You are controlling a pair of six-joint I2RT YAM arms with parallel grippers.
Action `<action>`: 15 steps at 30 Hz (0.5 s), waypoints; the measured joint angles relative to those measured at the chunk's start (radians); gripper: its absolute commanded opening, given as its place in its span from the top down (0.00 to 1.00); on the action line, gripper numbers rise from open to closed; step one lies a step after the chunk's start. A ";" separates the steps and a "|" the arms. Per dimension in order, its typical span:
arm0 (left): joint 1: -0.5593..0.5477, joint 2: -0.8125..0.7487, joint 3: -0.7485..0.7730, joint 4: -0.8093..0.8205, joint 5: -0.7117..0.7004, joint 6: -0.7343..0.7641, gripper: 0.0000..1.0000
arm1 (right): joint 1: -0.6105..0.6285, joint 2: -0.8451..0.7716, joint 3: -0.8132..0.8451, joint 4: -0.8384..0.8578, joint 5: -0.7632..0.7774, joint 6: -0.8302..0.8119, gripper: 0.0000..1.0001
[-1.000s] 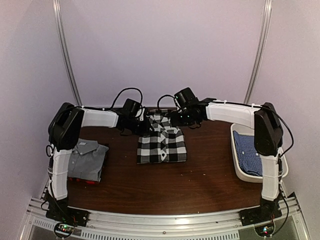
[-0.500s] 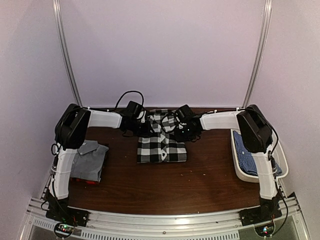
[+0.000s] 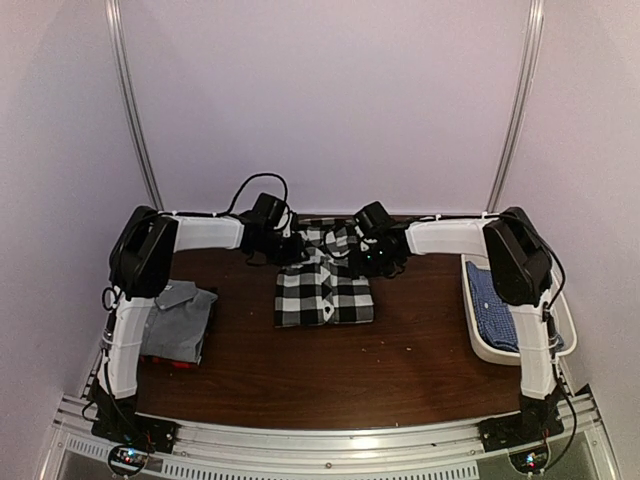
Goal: Fold and stack the long sleeve shirts
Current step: Smooth out the 2/3-rectangle-folded shirt at the center of the board, then pick up the 2/3-rectangle-folded shirt from the center of the board.
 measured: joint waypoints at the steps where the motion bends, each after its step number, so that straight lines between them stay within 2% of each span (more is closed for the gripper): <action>1: 0.000 -0.003 0.007 -0.009 -0.001 0.001 0.75 | 0.000 -0.016 -0.008 -0.001 0.000 0.000 0.39; 8: -0.002 -0.100 -0.024 -0.009 -0.001 0.002 0.74 | 0.003 -0.190 -0.147 0.016 -0.002 0.013 0.41; 15: -0.031 -0.317 -0.285 0.052 0.006 -0.028 0.75 | 0.056 -0.335 -0.319 0.057 0.000 0.049 0.54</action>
